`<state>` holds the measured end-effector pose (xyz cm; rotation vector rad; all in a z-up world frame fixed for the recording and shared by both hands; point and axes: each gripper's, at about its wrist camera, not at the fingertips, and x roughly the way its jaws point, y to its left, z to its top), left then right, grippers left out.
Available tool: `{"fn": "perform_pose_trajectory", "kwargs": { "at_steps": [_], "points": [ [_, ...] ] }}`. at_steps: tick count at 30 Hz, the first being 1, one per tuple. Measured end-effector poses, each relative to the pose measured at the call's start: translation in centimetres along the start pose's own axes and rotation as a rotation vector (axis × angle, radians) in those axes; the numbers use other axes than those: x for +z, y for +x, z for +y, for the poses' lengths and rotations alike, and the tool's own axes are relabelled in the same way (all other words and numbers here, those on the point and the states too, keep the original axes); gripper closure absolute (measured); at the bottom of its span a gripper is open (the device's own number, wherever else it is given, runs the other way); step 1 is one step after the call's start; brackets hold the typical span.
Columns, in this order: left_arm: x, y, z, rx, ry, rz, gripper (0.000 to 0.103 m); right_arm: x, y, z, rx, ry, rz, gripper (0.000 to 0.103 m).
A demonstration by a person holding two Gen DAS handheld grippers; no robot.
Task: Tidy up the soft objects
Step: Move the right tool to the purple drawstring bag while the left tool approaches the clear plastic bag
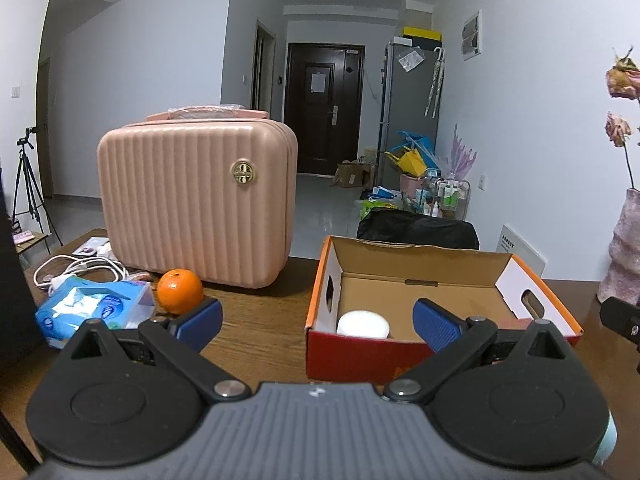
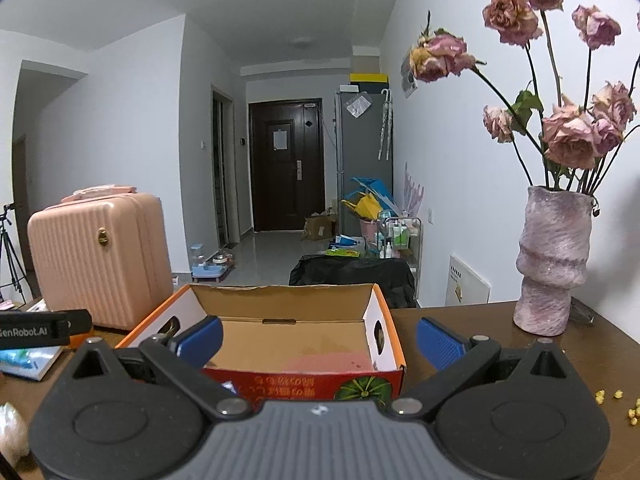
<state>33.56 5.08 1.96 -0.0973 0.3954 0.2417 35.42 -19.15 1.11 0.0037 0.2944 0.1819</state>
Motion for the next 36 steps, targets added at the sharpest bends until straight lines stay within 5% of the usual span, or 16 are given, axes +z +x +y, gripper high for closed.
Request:
{"fn": "perform_pose_trajectory", "kwargs": {
  "at_steps": [19, 36],
  "points": [
    [-4.6, -7.9, 2.9, 0.0, 0.085, -0.043, 0.0, -3.8, -7.0, 2.0, 0.056, -0.065, -0.012, 0.0],
    [-6.6, -10.1, 5.8, -0.019, 0.058, -0.016, 0.0, -5.7, -9.3, 3.2, 0.059, -0.111, -0.006, 0.0]
  ]
}}
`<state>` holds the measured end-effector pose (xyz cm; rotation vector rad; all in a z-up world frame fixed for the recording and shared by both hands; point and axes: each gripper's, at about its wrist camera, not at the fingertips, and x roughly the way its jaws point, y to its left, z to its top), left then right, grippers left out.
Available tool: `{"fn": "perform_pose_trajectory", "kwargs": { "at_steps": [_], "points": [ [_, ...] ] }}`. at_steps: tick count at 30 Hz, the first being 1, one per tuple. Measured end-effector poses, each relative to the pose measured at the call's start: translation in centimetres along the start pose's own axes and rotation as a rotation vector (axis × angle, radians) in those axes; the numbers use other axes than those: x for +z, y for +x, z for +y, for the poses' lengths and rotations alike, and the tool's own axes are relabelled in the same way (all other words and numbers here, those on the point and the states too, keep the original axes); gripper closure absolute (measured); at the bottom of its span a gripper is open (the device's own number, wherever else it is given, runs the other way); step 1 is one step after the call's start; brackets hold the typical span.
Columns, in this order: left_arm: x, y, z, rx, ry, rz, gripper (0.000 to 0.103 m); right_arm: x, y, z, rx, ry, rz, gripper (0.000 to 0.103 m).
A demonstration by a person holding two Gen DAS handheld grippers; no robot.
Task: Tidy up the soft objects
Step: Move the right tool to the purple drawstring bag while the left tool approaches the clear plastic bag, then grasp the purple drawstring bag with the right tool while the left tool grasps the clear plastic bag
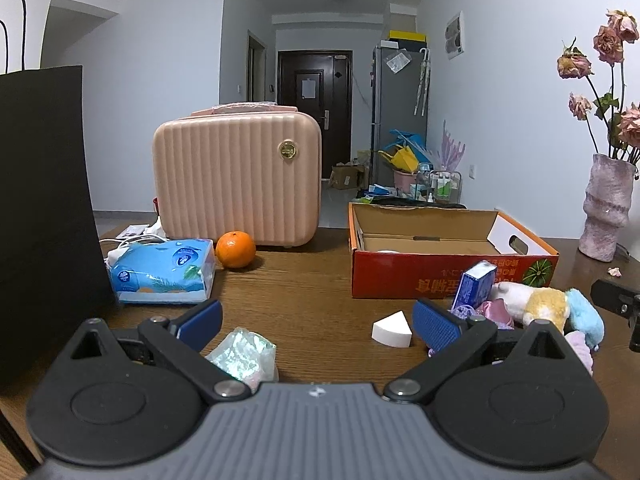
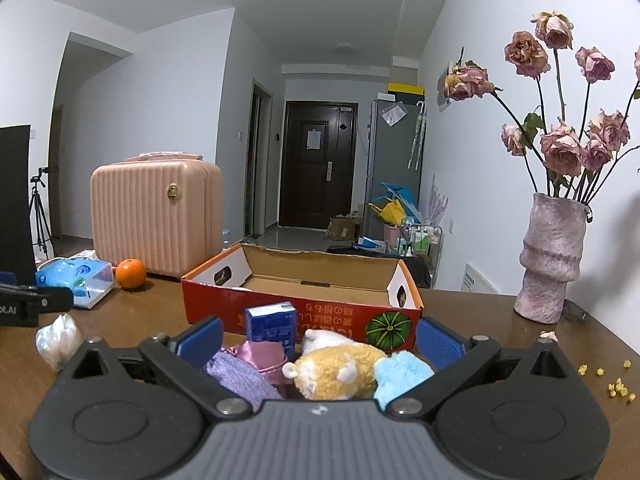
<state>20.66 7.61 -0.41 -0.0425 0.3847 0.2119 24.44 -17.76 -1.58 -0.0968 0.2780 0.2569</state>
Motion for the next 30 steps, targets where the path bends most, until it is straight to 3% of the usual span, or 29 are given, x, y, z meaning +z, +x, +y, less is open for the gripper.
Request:
{"fn": "perform_pose_trajectory", "kwargs": {
  "at_steps": [9, 16, 27, 30],
  "points": [
    [-0.2, 0.7, 0.5, -0.006, -0.004, 0.021, 0.0, -0.9, 1.7, 0.8, 0.025, -0.014, 0.062, 0.0],
    [-0.5, 1.6, 1.5, 0.01, 0.009, 0.039, 0.0, -2.2, 4.6, 3.3, 0.08, -0.046, 0.156, 0.0],
    [-0.8, 2.2, 3.6, 0.012, 0.026, 0.058, 0.0, -4.0, 9.1, 5.2, 0.087, -0.049, 0.286, 0.006],
    [-0.9, 2.4, 4.0, 0.013, 0.029, 0.063, 0.0, -4.4, 9.6, 5.2, 0.1, -0.042, 0.301, 0.016]
  ]
}}
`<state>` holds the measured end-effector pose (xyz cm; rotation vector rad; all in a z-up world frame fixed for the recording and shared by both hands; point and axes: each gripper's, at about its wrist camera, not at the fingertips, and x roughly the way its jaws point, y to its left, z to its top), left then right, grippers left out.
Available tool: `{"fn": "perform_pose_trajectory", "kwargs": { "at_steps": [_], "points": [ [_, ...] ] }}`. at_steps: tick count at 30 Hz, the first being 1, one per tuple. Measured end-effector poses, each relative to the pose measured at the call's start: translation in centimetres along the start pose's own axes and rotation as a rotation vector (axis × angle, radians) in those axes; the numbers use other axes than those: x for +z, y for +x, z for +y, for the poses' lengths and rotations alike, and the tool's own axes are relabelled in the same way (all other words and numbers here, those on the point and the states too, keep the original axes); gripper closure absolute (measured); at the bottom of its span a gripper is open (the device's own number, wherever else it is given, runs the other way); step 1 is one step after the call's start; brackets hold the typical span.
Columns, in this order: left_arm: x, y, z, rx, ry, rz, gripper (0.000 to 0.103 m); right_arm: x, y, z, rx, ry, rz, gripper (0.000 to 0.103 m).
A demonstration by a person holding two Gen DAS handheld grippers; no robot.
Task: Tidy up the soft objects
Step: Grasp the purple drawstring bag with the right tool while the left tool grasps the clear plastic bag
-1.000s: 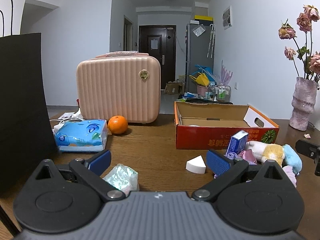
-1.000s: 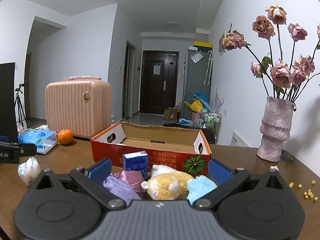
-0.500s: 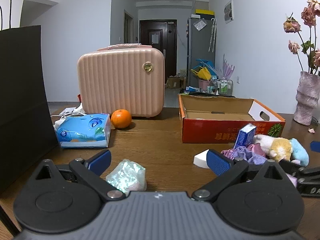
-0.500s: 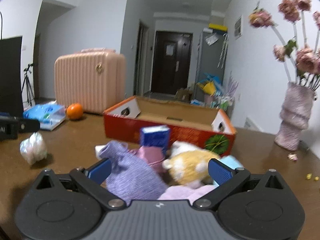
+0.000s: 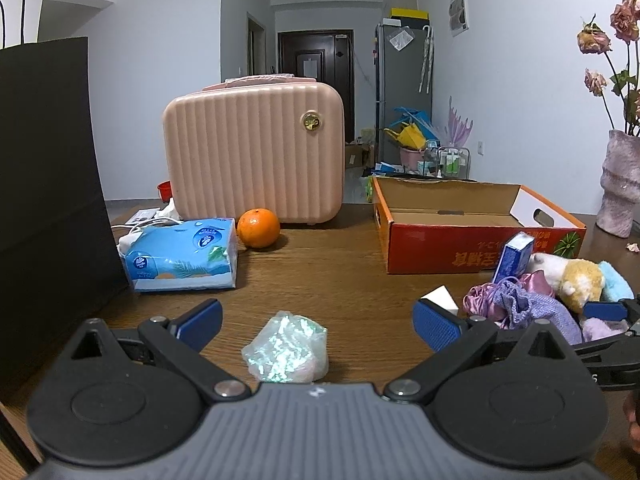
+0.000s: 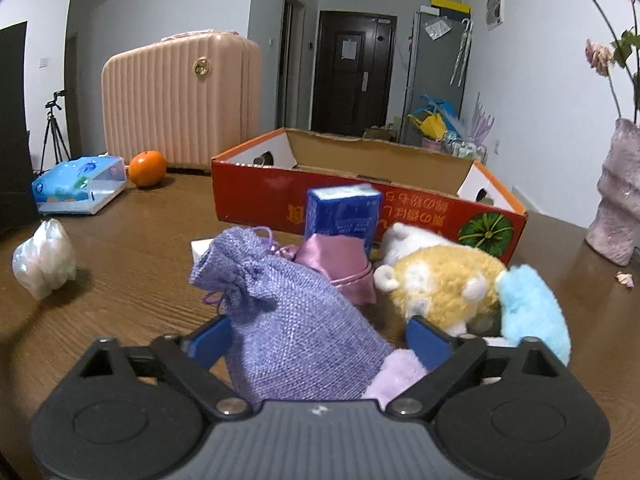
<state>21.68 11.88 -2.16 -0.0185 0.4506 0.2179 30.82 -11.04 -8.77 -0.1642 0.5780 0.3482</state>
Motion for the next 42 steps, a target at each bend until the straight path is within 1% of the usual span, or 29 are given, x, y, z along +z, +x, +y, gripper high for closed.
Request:
{"fn": "perform_pose_trajectory", "kwargs": {
  "at_steps": [3, 5, 6, 8, 9, 11, 13, 22, 29, 34, 40, 41, 42],
  "points": [
    [-0.1, 0.1, 0.3, 0.0, 0.003, 0.005, 0.0, -0.1, 0.5, -0.2, 0.017, 0.007, 0.021, 0.028],
    [-0.2, 0.3, 0.5, 0.003, 0.006, 0.009, 0.0, -0.1, 0.6, -0.3, 0.025, 0.013, 0.025, 0.042],
    [-0.2, 0.3, 0.5, 0.003, 0.007, 0.011, 0.0, -0.1, 0.6, -0.3, 0.028, 0.016, 0.024, 0.045],
    [-0.2, 0.5, 0.7, 0.004, 0.006, 0.014, 0.0, -0.2, 0.5, -0.3, 0.035, 0.018, 0.02, 0.055],
    [-0.2, 0.5, 0.8, 0.005, 0.005, 0.016, 0.0, -0.2, 0.5, -0.3, 0.034, 0.016, 0.017, 0.056],
    [-0.2, 0.7, 1.0, 0.006, 0.0, 0.02, 0.0, -0.2, 0.3, -0.2, 0.03, 0.013, 0.007, 0.062],
    [-0.2, 0.8, 1.3, 0.006, -0.005, 0.022, 0.0, -0.2, 0.0, -0.2, 0.028, 0.016, -0.006, 0.065],
    [-0.2, 1.8, 2.5, 0.01, -0.017, 0.034, 0.0, 0.0, -2.5, -0.6, -0.012, 0.05, -0.119, 0.068],
    [-0.7, 4.2, 3.6, 0.005, -0.013, 0.084, 0.0, 0.5, -4.2, -1.2, -0.051, 0.084, -0.207, 0.068],
    [-1.3, 6.4, 3.8, -0.011, -0.003, 0.146, 0.0, 0.7, -4.7, -2.0, -0.078, 0.122, -0.241, 0.068],
    [-2.1, 8.3, 3.6, -0.005, 0.026, 0.188, 0.0, 0.8, -4.5, -2.3, -0.089, 0.136, -0.241, 0.068],
    [-2.1, 8.6, 3.6, -0.006, 0.027, 0.196, 0.0, 0.7, -4.5, -2.2, -0.089, 0.136, -0.239, 0.068],
    [-2.2, 8.8, 3.6, -0.006, 0.028, 0.202, 0.005, 0.7, -4.4, -2.2, -0.089, 0.136, -0.239, 0.068]
  ]
}}
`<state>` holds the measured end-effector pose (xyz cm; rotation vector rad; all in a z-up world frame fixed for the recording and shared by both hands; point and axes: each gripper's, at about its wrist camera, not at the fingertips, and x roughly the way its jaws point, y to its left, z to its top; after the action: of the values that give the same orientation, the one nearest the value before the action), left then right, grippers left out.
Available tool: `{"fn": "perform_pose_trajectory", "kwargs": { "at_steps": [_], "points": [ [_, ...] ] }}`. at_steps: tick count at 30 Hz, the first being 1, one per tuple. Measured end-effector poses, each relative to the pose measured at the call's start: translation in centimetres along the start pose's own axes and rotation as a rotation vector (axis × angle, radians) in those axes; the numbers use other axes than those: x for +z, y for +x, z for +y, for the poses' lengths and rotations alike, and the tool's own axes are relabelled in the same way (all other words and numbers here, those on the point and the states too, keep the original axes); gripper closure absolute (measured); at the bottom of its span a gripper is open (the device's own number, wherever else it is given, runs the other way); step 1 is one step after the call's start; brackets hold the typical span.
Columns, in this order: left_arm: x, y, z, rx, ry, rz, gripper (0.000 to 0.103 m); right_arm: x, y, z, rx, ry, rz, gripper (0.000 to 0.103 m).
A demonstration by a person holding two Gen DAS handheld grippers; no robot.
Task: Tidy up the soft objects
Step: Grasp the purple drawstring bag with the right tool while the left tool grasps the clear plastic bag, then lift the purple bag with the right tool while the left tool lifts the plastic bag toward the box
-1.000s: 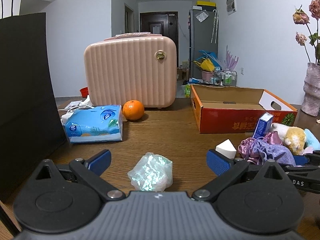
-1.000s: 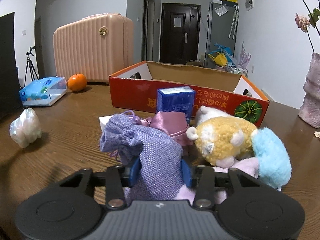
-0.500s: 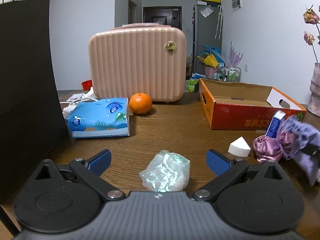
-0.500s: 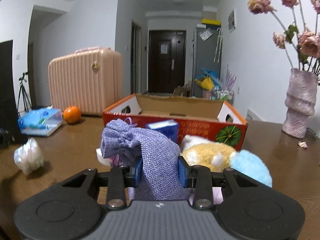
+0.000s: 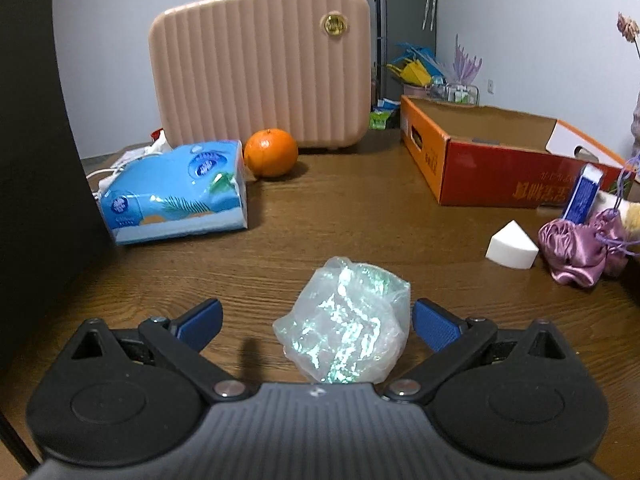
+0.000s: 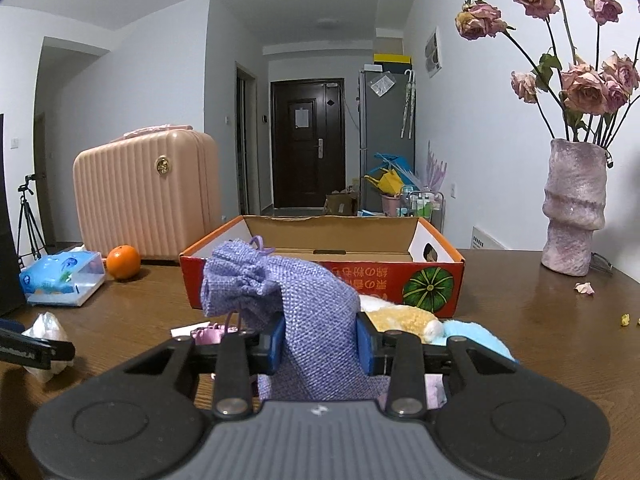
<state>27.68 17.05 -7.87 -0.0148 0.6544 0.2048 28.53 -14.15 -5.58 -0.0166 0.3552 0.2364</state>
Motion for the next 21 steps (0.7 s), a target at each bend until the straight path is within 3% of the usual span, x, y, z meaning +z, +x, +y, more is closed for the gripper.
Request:
{"fn": "perform_pose_trajectory", "kwargs": {
  "at_steps": [6, 9, 21],
  "points": [
    [0.0, 0.5, 0.3, -0.047, -0.011, 0.025, 0.045, -0.1, 0.0, 0.0, 0.005, 0.0, 0.002, 0.068],
    [-0.1, 0.5, 0.1, -0.048, -0.006, 0.027, 0.054, -0.1, 0.1, 0.0, 0.006, 0.003, 0.007, 0.068],
    [0.2, -1.4, -0.1, 0.023, -0.03, -0.068, 0.055, -0.1, 0.1, -0.1, 0.013, 0.01, 0.007, 0.068]
  ]
}}
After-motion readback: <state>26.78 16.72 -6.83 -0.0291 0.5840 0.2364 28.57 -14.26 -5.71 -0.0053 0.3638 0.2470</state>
